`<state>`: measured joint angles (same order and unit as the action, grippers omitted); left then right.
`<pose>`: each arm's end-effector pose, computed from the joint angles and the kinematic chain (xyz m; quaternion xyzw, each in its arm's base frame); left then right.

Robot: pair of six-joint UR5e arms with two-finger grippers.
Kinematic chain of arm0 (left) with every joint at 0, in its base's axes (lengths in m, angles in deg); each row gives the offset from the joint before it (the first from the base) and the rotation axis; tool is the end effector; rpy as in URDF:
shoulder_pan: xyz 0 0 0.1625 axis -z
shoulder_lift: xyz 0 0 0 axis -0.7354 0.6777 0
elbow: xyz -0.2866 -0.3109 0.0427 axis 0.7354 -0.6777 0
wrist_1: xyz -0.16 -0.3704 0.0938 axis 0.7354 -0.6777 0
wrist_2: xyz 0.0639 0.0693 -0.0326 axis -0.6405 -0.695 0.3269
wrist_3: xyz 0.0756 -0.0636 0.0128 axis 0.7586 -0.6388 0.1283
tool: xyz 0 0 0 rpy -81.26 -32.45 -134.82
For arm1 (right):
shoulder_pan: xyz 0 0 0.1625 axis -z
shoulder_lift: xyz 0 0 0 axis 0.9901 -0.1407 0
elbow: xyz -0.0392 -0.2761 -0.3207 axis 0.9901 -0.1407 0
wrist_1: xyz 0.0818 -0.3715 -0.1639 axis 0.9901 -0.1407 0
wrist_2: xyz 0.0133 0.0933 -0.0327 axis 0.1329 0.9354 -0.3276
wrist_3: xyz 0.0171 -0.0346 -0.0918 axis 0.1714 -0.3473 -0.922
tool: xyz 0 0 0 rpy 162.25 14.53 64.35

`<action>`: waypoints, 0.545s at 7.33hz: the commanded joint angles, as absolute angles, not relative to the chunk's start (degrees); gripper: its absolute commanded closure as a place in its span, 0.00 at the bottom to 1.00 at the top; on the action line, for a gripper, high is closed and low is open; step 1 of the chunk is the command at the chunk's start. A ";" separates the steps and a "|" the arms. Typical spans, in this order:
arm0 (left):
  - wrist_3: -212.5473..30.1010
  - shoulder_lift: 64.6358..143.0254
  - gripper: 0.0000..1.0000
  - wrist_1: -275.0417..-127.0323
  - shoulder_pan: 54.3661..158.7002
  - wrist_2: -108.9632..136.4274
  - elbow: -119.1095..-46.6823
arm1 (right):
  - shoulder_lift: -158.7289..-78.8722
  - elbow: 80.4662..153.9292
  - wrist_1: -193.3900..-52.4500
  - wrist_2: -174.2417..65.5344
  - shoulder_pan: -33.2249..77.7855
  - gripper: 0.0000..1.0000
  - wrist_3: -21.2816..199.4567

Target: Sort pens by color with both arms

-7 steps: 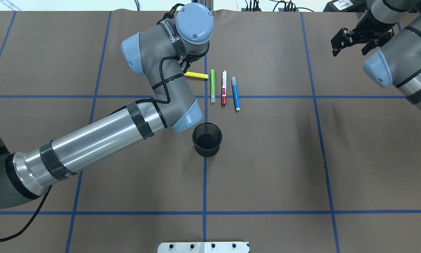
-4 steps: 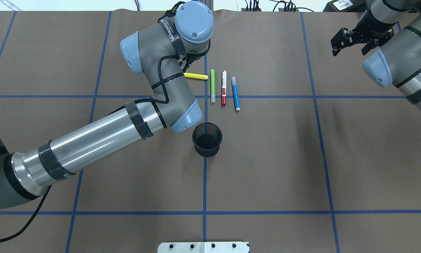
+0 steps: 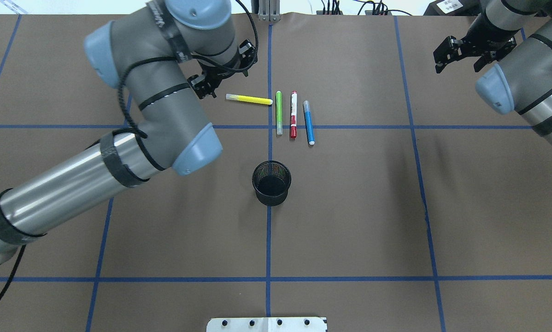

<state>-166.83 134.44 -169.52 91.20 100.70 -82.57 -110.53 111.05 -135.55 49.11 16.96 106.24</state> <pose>0.4425 -0.5663 0.1252 0.0041 0.4102 -0.2846 0.8664 -0.2216 -0.6493 0.3976 0.0355 -0.3701 -0.0004 0.9283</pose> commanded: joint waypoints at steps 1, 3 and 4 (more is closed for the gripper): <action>-147.07 125.84 0.08 -163.71 97.49 110.99 -93.49 | -111.13 111.82 -135.56 49.19 16.87 0.01 106.25; -130.28 123.02 0.08 -157.38 103.03 115.59 -96.85 | -111.13 112.27 -135.56 49.80 16.87 0.01 106.95; -123.23 119.60 0.08 -157.70 106.19 119.34 -97.39 | -111.31 112.27 -135.65 49.89 16.44 0.01 106.26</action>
